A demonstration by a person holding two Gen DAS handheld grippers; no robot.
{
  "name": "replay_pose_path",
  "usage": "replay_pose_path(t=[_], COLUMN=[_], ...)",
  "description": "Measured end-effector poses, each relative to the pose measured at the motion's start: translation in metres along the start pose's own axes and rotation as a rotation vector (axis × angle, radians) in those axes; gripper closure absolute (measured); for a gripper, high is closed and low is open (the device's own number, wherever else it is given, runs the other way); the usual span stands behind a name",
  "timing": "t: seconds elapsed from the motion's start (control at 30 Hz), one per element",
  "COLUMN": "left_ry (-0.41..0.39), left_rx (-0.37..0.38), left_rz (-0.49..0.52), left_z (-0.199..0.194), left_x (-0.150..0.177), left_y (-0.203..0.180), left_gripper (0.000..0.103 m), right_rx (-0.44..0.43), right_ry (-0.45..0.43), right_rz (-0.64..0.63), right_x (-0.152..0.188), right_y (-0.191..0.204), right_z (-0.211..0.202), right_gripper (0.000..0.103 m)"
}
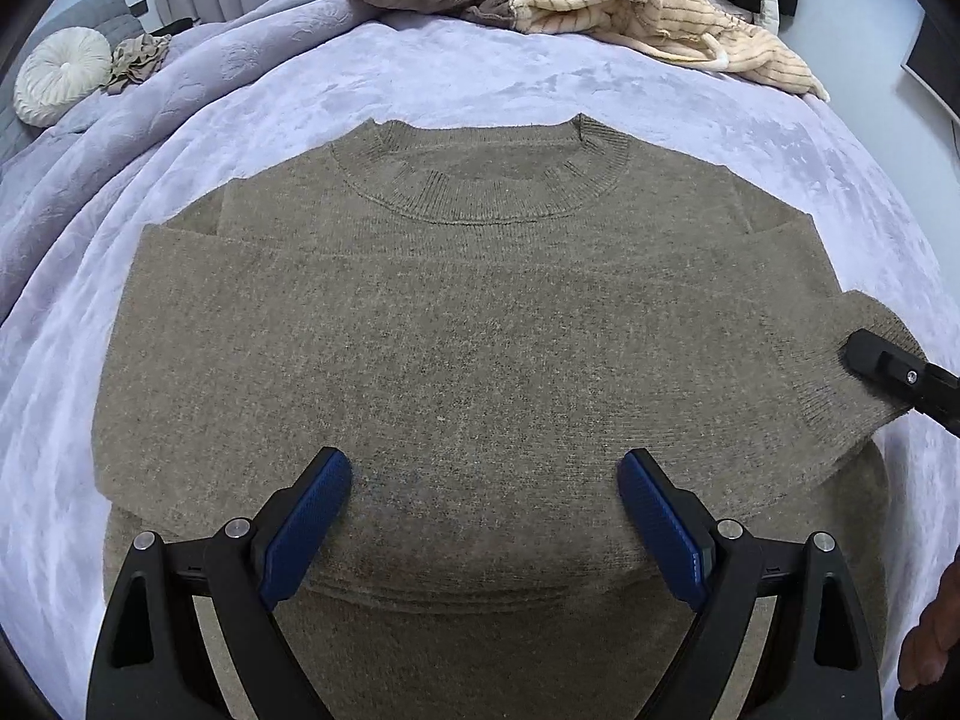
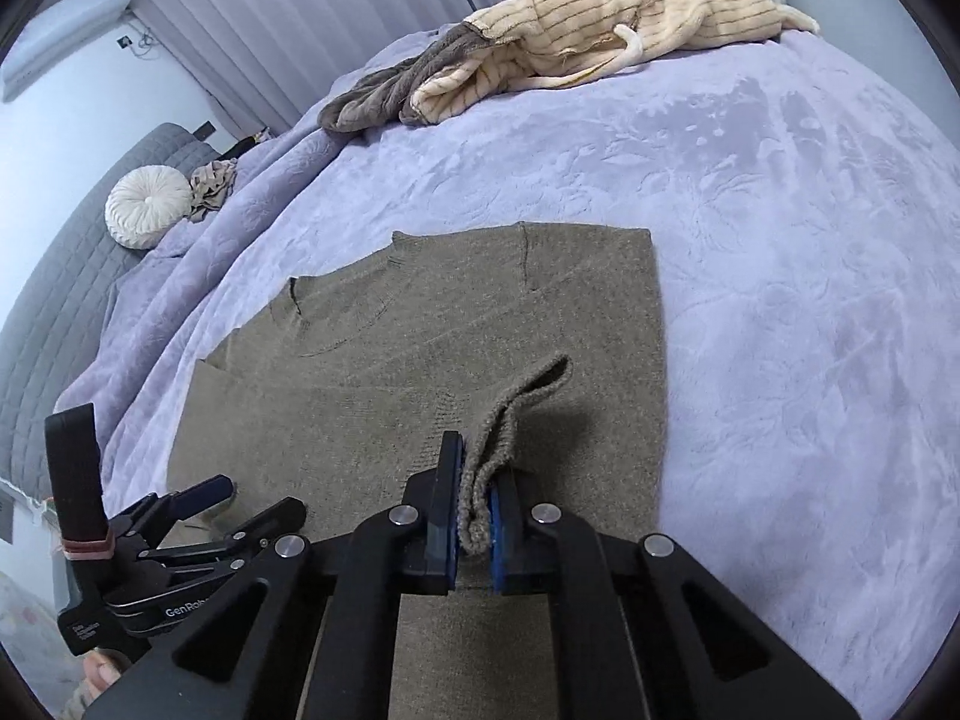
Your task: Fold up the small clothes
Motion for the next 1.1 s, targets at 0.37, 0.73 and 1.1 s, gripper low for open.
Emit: replay_pose_path(t=[0.37, 0.73, 1.1], left_ry=[0.033, 0.063, 0.002], left_rx=[0.034, 0.011, 0.111], left_rz=[-0.065, -0.101, -0.066], left_z=[0.009, 0.009, -0.051], left_x=[0.005, 0.007, 0.058], left_y=[0.026, 0.047, 0.041], left_gripper=[0.010, 0.010, 0.010], right_rx=[0.076, 0.078, 0.129], right_ry=[-0.117, -0.057, -0.014], right_rz=[-0.084, -0.192, -0.370], right_x=[-0.015, 0.011, 0.075], right_y=[-0.006, 0.027, 0.079], right_z=[-0.023, -0.019, -0.019], right_gripper=[0.095, 0.015, 0.009])
Point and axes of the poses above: each gripper's, at about its wrist camera, not at the fingertips, and z roughly the way its jaws point, y to its left, x to its underside, the point moved 9 cm from there along z, roughly the way its jaws point, and after that the axes turned 7 degrees about z, right-handed, at the moved point
